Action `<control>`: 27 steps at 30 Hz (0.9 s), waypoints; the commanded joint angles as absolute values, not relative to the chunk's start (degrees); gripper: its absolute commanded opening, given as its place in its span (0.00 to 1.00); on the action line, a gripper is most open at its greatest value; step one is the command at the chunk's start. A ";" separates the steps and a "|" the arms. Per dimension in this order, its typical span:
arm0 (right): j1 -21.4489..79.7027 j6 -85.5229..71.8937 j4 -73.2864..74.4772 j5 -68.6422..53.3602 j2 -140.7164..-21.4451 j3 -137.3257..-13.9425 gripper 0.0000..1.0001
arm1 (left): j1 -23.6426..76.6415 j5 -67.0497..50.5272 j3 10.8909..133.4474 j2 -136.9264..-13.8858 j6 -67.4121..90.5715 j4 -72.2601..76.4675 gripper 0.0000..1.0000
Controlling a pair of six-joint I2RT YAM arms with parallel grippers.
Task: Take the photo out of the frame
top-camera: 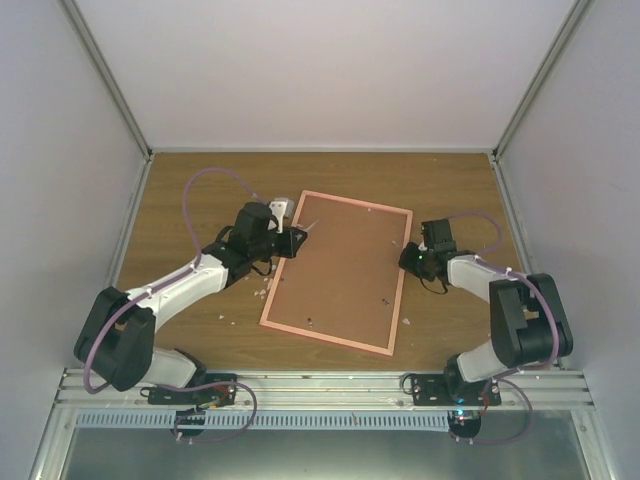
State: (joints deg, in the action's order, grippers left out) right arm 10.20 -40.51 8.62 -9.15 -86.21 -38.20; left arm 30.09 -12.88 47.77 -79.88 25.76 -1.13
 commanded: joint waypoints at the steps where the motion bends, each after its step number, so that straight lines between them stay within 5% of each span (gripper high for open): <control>1: 9.33 -43.04 6.19 -10.60 -84.19 -37.16 0.19 | 29.52 -12.10 46.84 -77.59 26.43 0.44 0.00; 5: 9.00 -41.28 6.39 -16.11 -83.14 -35.00 0.47 | 29.37 -12.26 46.70 -76.75 26.46 0.44 0.00; 9: 9.00 -37.33 11.04 -18.87 -80.49 -34.31 0.63 | 29.27 -12.17 46.45 -75.50 26.24 -0.99 0.00; 27: 16.46 -32.57 17.31 -33.43 -75.05 -29.38 0.82 | 28.57 -13.52 46.57 -75.01 26.72 -0.79 0.00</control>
State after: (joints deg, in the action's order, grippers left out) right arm 12.78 -32.23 18.20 -26.63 -74.24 -29.82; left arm 29.10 -13.04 46.76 -76.23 26.44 -2.42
